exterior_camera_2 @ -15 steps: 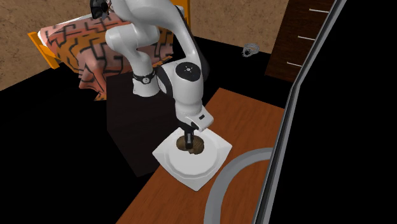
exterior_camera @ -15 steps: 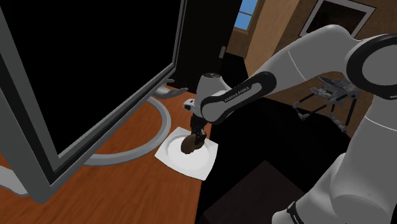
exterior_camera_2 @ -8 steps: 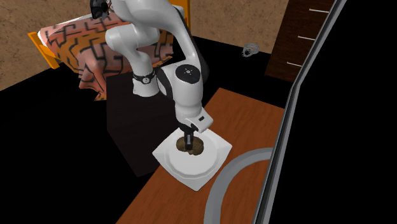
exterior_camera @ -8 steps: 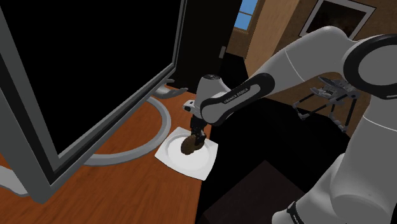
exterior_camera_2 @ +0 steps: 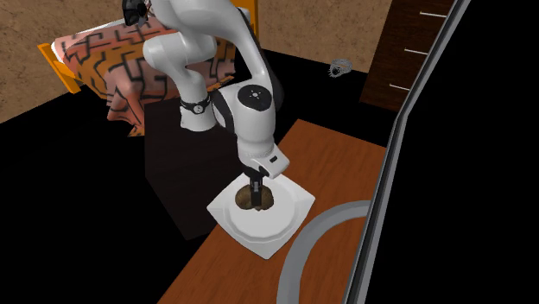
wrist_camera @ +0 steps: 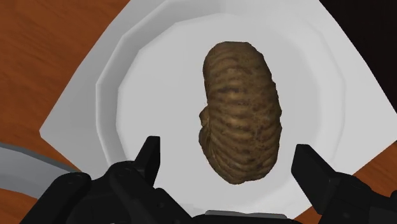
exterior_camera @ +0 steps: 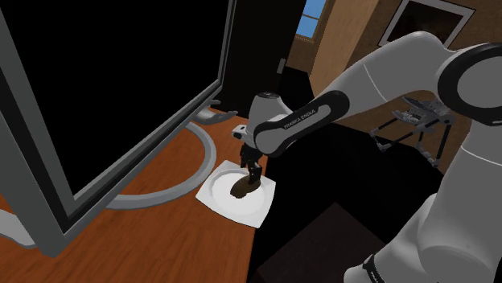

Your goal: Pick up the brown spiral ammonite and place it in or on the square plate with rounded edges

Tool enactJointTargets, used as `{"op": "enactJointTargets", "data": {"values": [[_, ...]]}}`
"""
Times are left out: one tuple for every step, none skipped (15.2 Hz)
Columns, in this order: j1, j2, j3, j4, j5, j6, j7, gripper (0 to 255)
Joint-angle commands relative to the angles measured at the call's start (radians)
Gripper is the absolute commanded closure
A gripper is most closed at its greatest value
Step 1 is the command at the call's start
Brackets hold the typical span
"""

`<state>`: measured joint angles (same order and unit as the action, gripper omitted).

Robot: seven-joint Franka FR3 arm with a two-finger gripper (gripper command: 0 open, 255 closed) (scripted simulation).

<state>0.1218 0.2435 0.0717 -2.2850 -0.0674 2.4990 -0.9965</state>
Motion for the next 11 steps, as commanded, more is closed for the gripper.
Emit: {"op": "enactJointTargets", "data": {"values": [[0.0, -0.041, 0.004, 0.007, 0.007, -0.047, -0.004, 0], [-0.001, -0.066, 0.006, 0.013, 0.012, -0.079, -0.007, 0], [-0.001, -0.085, 0.007, 0.019, 0.015, -0.104, -0.01, 0], [-0.001, -0.085, 0.007, 0.019, 0.015, -0.104, -0.01, 0], [-0.001, -0.085, 0.007, 0.019, 0.015, -0.104, -0.01, 0], [-0.001, -0.085, 0.007, 0.019, 0.015, -0.104, -0.01, 0], [-0.001, -0.085, 0.007, 0.019, 0.015, -0.104, -0.01, 0], [-0.001, -0.085, 0.007, 0.019, 0.015, -0.104, -0.01, 0], [-0.001, -0.085, 0.007, 0.019, 0.015, -0.104, -0.01, 0], [-0.001, -0.085, 0.007, 0.019, 0.015, -0.104, -0.01, 0], [-0.001, -0.085, 0.007, 0.019, 0.015, -0.104, -0.01, 0]]}}
